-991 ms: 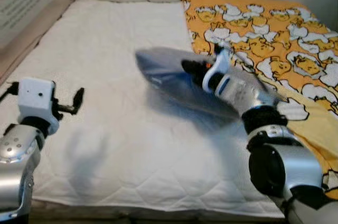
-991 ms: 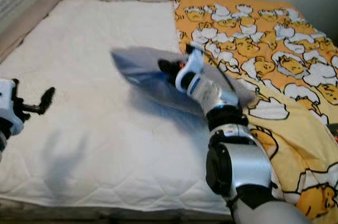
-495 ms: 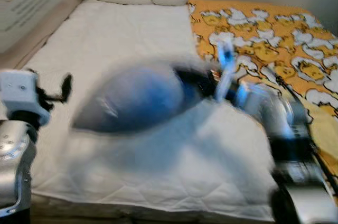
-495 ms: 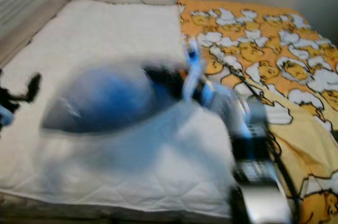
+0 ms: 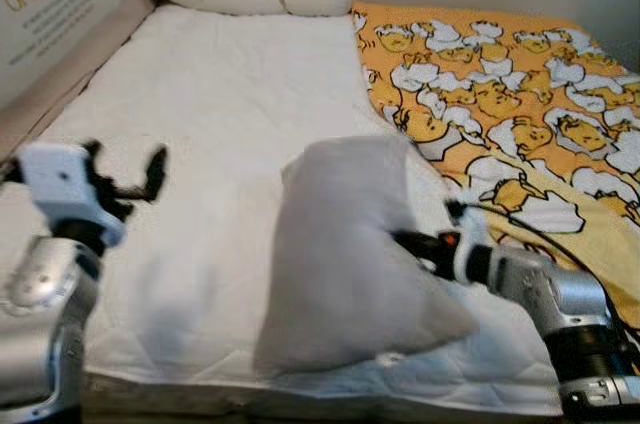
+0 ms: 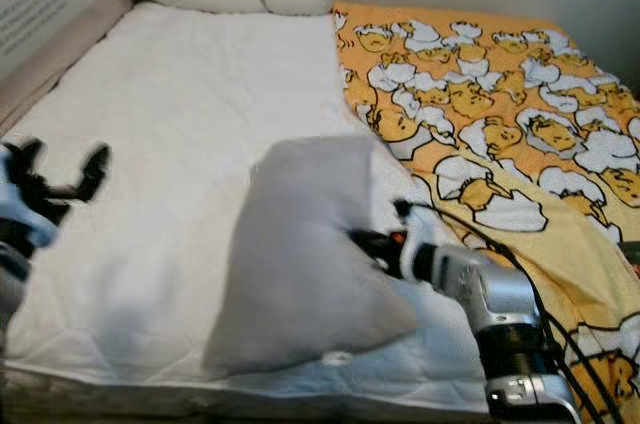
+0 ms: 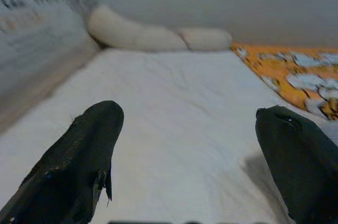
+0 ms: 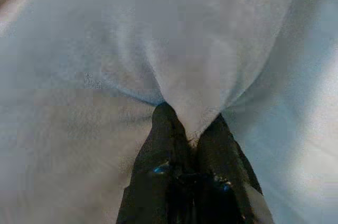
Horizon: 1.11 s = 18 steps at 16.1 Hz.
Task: Clean up the room
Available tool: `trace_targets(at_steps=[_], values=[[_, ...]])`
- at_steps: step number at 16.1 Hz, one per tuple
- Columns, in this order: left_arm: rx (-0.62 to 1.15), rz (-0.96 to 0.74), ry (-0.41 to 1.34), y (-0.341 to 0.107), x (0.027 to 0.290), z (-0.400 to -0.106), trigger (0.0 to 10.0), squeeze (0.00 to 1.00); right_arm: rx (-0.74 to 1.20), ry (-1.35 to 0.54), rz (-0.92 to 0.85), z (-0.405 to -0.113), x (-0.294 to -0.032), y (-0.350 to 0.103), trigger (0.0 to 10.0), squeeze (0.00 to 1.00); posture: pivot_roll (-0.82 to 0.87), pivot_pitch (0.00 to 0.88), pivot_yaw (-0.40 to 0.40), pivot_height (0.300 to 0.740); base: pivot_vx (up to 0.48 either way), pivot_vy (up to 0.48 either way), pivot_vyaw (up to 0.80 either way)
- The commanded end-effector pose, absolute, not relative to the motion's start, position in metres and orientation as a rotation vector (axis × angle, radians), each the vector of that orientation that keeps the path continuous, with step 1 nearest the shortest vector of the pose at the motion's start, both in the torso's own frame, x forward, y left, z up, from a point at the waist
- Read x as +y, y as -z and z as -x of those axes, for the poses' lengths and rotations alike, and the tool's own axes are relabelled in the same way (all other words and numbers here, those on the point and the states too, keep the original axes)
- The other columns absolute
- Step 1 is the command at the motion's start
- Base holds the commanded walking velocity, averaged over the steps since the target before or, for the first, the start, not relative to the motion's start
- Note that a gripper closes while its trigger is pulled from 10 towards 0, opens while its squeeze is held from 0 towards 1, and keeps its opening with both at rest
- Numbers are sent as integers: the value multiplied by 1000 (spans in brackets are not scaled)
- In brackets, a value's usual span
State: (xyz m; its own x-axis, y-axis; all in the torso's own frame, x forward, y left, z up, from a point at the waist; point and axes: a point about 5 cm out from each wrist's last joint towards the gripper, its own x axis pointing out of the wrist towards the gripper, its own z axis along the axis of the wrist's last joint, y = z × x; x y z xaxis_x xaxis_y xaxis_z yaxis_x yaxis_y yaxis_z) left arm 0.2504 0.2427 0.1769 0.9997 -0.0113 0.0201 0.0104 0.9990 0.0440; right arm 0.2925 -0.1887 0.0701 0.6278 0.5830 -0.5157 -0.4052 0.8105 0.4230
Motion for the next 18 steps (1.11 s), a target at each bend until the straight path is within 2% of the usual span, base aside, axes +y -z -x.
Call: trace_targets(at_steps=[1, 2, 3, 4, 5, 6, 7, 9, 12, 15, 18], values=[[12, -38, 56, -172, 233, -251, 10000, 0, 669, -523, -231, -296, -197, -71, 0, 0, -22, 0, -39, 740, 0, 0, 0], [66, -72, 131, -159, 222, -254, 10000, 231, 677, -507, -221, -297, -197, -66, 5529, 0, -21, 0, -41, 740, 0, 0, 0], [94, -76, 141, -148, 216, -261, 10000, 1000, 671, -473, -219, -300, -197, -61, 10000, 0, -22, 0, -40, 740, 0, 0, 0], [112, -67, 155, -141, 211, -267, 10000, 1000, 667, -441, -211, -302, -198, -57, 10000, 0, -25, 0, -35, 740, 0, 0, 0], [141, -57, 200, -132, 203, -275, 10000, 1000, 666, -408, -196, -303, -198, -52, 10000, 463, -29, 0, -34, 740, 0, 0, 0], [159, -27, 204, -127, 198, -282, 10000, 1000, 654, -386, -207, -305, -197, -51, 10000, 1000, -36, 0, -29, 740, 0, 0, 0], [201, 55, 300, -115, 181, -298, 10000, 1000, 599, -340, -305, -308, -196, -50, 10000, 1000, -43, 0, -24, 740, 0, 0, 0], [242, 124, 345, -106, 173, -306, 10000, 1000, 553, -331, -380, -310, -197, -53, 10000, 1000, -53, 0, -23, 740, 0, 0, 0], [346, 181, 473, -84, 147, -313, 10000, 1000, 495, -305, -478, -309, -201, -55, 10000, 1000, -55, 0, -37, 740, 0, 0, 0], [426, 344, 589, -69, 127, -309, 10000, 1000, 472, -445, -443, -298, -199, -58, 10000, 1000, -63, 0, -51, 740, 0, 0, 0], [478, 355, 620, -52, 122, -302, 10000, 1000, 492, -529, -478, -288, -201, -62, 10000, 1000, -64, 0, -65, 740, 0, 0, 0]])
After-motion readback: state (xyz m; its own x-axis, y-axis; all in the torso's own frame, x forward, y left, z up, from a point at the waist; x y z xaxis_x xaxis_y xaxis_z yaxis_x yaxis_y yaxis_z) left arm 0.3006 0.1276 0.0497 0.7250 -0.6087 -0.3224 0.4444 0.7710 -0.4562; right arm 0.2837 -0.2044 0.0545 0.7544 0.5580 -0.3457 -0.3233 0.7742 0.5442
